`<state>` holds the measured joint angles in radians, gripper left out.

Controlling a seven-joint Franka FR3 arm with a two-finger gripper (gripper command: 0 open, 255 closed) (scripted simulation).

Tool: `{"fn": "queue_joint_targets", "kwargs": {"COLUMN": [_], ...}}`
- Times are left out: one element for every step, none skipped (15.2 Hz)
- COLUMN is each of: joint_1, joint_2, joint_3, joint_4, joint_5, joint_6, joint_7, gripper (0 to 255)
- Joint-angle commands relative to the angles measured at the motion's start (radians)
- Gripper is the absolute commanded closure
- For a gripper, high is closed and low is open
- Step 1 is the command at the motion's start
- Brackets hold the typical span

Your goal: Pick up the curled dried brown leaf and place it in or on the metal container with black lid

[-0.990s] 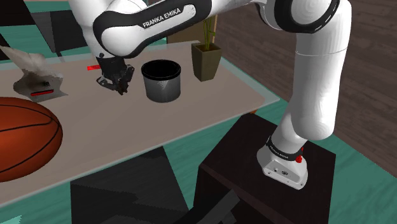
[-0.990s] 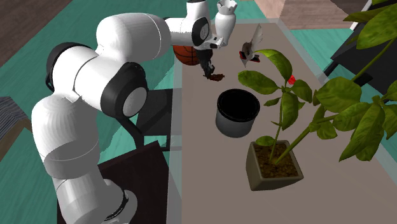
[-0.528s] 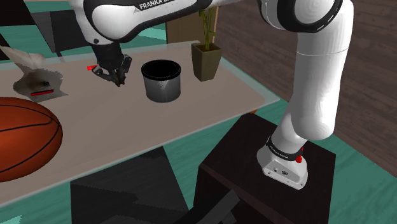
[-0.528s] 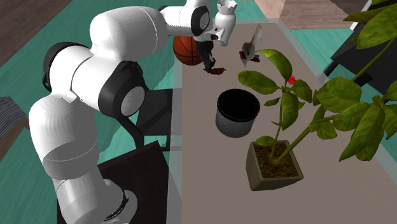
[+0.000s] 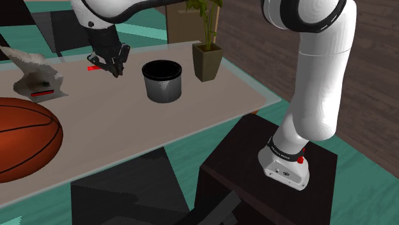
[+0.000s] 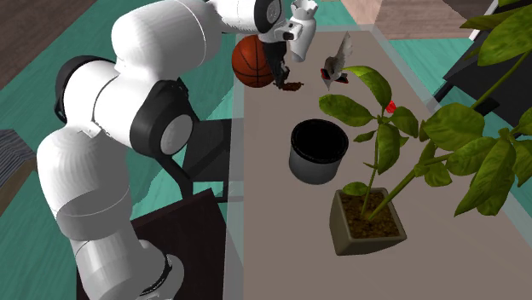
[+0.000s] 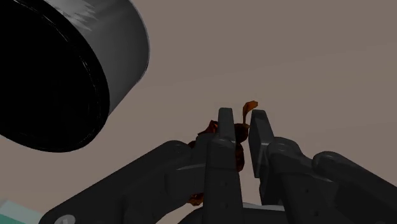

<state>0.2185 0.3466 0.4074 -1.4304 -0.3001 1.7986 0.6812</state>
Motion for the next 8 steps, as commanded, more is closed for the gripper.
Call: {"fn": "queue_joint_targets", "kwargs": {"joint_1": [-0.020,-0.041,-0.060,-0.080,-0.098,-0.116,-0.133,-0.150], "joint_2": [-0.021,-0.042,-0.061,-0.080,-0.098,-0.114,-0.129,-0.143], "joint_3": [-0.004,-0.009,-0.014,-0.019,-0.026,-0.032,-0.039,-0.047], "joint_4": [-0.019,-0.049,-0.078,-0.105,-0.130,-0.153,-0.175,-0.195], "joint_5": [0.010,0.020,0.030,0.039,0.048,0.056,0.065,0.073], "joint_6": [0.003,0.018,0.033,0.046,0.059,0.072,0.083,0.094], "joint_7": [-0.023,-0.044,-0.065,-0.087,-0.110,-0.132,-0.155,-0.178], "gripper": [255,255,255,255,255,255,255,255]}}
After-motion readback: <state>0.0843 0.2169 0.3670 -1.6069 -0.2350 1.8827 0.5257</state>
